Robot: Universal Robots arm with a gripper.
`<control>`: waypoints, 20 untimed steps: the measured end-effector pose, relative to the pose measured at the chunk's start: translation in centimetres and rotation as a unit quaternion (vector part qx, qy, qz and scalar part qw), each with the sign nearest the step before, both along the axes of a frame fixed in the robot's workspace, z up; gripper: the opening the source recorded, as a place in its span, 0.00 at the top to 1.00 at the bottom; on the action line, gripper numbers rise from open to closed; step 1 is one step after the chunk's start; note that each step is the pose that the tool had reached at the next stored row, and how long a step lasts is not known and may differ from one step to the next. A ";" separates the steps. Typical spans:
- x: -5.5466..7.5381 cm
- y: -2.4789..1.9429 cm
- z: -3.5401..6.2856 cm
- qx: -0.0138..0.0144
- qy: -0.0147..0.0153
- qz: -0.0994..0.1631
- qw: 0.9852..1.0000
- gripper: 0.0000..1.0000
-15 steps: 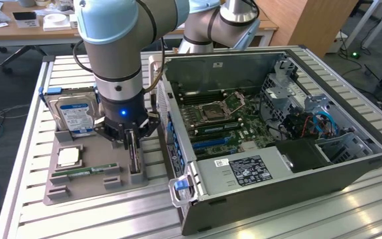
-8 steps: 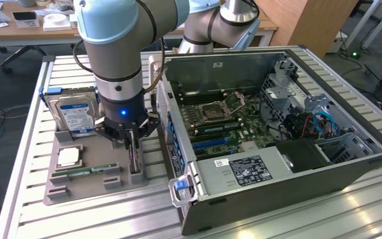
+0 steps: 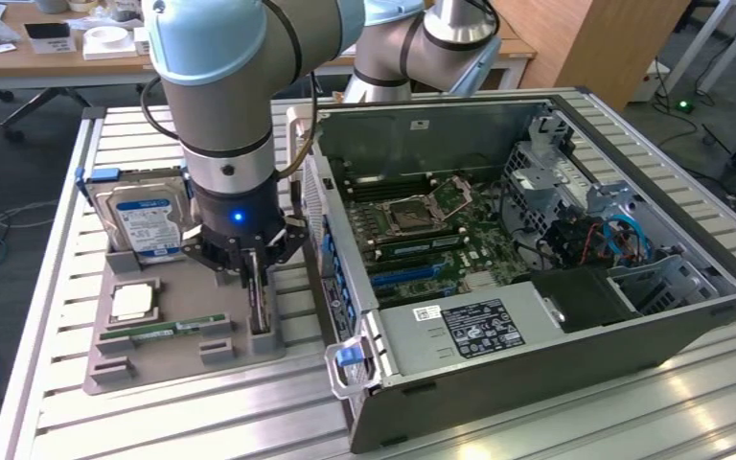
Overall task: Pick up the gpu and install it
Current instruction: 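Pick up the gpu and move the gpu toward the slot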
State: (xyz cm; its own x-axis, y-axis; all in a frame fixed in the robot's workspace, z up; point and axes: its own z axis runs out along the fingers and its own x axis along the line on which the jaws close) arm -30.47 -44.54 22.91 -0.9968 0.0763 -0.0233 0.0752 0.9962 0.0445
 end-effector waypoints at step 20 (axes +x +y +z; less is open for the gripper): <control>0.0 0.00 0.02 0.000 0.000 0.030 1.000 0.73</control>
